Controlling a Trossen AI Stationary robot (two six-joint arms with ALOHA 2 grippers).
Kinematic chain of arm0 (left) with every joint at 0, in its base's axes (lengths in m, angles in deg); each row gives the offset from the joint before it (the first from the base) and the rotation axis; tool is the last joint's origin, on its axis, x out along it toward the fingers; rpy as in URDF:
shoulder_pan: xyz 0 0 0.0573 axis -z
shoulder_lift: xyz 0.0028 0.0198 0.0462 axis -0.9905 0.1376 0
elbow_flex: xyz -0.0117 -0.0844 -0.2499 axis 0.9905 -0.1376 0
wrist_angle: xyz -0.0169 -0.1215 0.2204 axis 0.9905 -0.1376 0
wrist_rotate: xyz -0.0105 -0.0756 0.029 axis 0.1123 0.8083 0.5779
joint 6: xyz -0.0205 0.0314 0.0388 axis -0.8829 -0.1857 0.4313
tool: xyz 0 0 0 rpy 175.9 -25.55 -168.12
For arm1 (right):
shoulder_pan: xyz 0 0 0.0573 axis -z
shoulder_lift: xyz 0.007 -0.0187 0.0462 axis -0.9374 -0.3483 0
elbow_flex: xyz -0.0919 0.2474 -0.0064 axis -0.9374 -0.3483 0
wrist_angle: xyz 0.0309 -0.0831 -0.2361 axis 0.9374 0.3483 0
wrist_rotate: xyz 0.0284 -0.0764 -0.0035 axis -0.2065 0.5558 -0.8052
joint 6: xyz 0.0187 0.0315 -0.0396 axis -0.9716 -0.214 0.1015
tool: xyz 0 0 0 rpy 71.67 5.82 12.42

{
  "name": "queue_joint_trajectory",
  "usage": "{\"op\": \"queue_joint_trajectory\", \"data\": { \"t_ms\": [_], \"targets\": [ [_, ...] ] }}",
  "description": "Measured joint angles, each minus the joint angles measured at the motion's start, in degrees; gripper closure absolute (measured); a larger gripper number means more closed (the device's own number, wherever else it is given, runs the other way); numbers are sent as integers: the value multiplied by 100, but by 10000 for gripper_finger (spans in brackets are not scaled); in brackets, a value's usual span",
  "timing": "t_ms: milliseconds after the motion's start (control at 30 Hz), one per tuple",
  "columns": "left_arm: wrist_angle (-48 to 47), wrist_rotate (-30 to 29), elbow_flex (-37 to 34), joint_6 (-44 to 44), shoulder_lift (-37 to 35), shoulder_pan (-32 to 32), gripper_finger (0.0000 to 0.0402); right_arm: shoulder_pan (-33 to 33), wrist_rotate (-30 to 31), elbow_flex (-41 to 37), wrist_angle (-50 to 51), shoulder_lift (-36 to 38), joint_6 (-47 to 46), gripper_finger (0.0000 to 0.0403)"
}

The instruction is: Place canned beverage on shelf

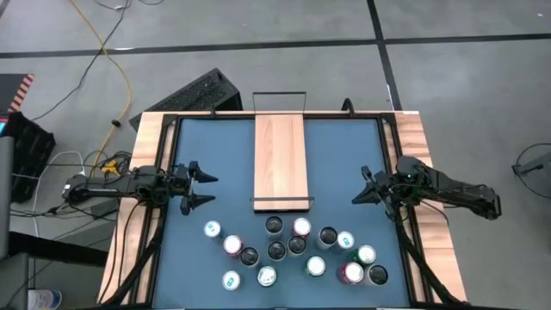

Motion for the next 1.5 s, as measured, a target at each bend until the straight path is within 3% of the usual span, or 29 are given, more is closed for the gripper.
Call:
{"op": "queue_joint_trajectory", "data": {
  "t_ms": [533, 767, 967, 1233, 1367, 1500],
  "targets": [
    [11, -2, 0, -205, -2, 2, 70, 0, 0, 0, 0, 1, 0, 403],
    [234, -15, 0, -1013, -2, 2, 70, -1, 0, 0, 0, 0, 0, 403],
    [487, -527, 0, -1991, -2, 2, 70, 1, 0, 2, 0, 0, 0, 403],
    [375, -1616, 1, -2025, -2, 2, 70, 1, 144, 0, -9, 2, -2, 403],
    [342, -1749, 0, -2142, -2, 2, 70, 1, 235, 0, -10, 1, -1, 403],
    [383, -1749, 0, -2852, -2, 2, 70, 1, 411, -4, -89, 2, -69, 403]
  ]
}}
